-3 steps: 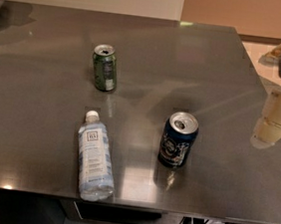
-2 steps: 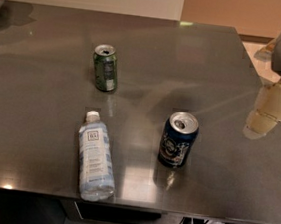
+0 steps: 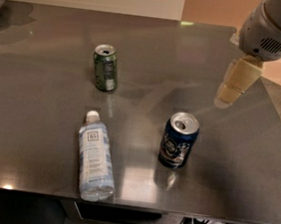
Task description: Knock green can over
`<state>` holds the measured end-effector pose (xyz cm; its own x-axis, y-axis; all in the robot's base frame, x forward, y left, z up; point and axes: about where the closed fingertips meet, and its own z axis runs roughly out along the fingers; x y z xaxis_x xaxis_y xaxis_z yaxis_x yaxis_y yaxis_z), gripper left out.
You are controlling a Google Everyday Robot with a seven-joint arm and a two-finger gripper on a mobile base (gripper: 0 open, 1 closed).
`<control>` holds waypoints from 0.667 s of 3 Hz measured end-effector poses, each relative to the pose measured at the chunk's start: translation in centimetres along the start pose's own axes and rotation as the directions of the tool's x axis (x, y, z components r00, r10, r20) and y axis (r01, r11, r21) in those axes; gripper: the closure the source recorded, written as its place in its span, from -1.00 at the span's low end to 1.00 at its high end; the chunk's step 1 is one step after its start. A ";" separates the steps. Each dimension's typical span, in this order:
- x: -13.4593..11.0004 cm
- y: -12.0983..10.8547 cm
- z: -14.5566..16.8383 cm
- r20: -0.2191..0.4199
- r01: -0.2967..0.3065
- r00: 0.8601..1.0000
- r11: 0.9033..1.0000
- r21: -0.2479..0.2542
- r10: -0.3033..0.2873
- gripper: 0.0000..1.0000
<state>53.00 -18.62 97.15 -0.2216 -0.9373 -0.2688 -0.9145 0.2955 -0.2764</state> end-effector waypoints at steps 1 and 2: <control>-2.6 -2.9 2.1 0.051 -0.014 0.999 1.000 0.007 0.014 -1.00; -5.8 -5.4 4.4 0.106 -0.021 0.994 1.000 0.017 0.019 -1.00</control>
Offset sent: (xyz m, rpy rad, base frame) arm 0.1247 0.0790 -0.0133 0.1630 -0.0806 0.0110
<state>60.73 -13.93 96.19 -0.2015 -0.9068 -0.3703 -0.9037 0.3179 -0.2868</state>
